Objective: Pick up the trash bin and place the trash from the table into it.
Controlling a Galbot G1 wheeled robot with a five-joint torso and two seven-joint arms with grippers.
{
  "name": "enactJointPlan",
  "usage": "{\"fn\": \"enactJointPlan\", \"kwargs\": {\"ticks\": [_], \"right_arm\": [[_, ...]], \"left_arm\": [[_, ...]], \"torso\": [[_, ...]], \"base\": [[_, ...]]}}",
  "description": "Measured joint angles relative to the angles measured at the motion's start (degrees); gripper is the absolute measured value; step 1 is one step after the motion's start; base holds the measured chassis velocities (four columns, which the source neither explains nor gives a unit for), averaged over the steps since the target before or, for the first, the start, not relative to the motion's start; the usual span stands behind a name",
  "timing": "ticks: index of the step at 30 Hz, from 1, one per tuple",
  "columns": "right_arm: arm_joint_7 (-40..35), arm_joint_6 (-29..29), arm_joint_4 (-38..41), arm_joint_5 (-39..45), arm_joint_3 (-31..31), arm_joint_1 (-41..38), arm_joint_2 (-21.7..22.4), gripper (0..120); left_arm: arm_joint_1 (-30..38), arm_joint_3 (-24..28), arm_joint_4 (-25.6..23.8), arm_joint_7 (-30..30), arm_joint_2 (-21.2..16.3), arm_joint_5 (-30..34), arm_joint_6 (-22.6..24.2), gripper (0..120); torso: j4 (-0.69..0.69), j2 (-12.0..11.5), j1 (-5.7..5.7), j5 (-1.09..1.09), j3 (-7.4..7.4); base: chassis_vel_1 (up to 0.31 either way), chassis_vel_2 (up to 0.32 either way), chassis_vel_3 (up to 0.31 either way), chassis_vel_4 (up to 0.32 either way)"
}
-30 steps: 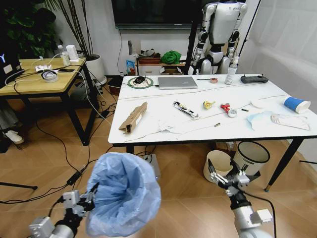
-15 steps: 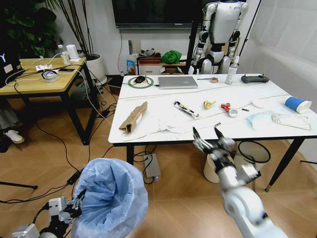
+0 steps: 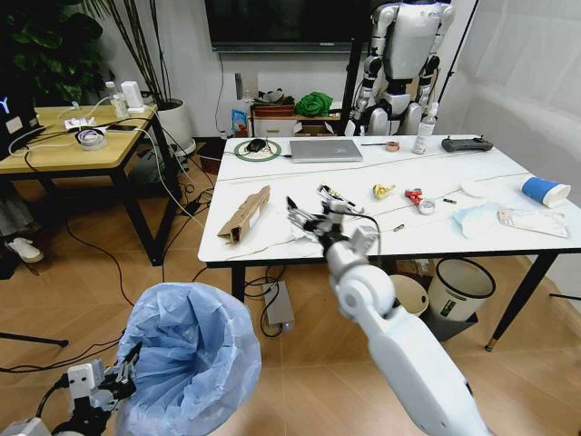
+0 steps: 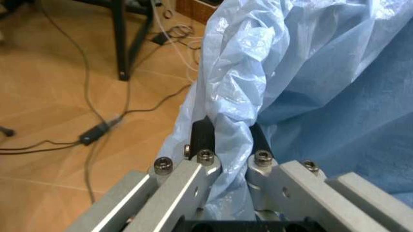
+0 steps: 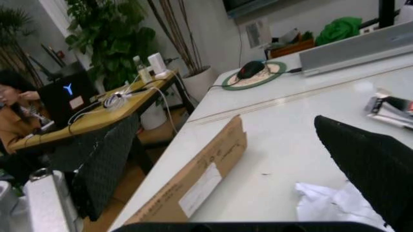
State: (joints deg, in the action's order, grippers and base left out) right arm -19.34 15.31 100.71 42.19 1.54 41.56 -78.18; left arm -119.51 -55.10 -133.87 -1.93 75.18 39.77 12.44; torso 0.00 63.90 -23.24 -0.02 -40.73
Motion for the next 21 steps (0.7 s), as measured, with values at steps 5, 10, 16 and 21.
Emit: {"fn": "enactJointPlan", "kwargs": {"ticks": [5,10,16,21], "right_arm": [[-1.1,1.7,-3.7,2.1,2.3,-3.6,-2.9,100],[-2.4,3.5,-7.4,3.2,3.9,-5.7,-6.2,100],[-3.3,4.9,-12.5,3.7,5.9,-7.2,-9.7,100],[-3.2,5.0,-16.6,3.9,6.5,-7.7,-12.4,100]], "left_arm": [[-0.5,-2.9,0.6,-0.1,0.4,0.6,0.0,0],[0.0,-4.8,1.1,0.1,0.7,1.7,0.3,0],[0.7,-4.8,1.0,0.4,1.2,1.9,0.7,0],[1.2,-4.4,1.0,0.5,1.4,1.9,1.0,0]], "torso": [[0.00,0.0,0.02,0.00,0.02],[0.00,-0.1,0.03,0.00,0.04],[-0.01,-0.1,0.05,0.00,0.06],[0.00,-0.1,0.06,0.01,0.07]], "base": [[0.000,0.000,0.000,0.000],[0.000,0.000,0.000,0.000],[0.000,0.000,0.000,0.000],[0.000,0.000,0.000,0.000]]}}
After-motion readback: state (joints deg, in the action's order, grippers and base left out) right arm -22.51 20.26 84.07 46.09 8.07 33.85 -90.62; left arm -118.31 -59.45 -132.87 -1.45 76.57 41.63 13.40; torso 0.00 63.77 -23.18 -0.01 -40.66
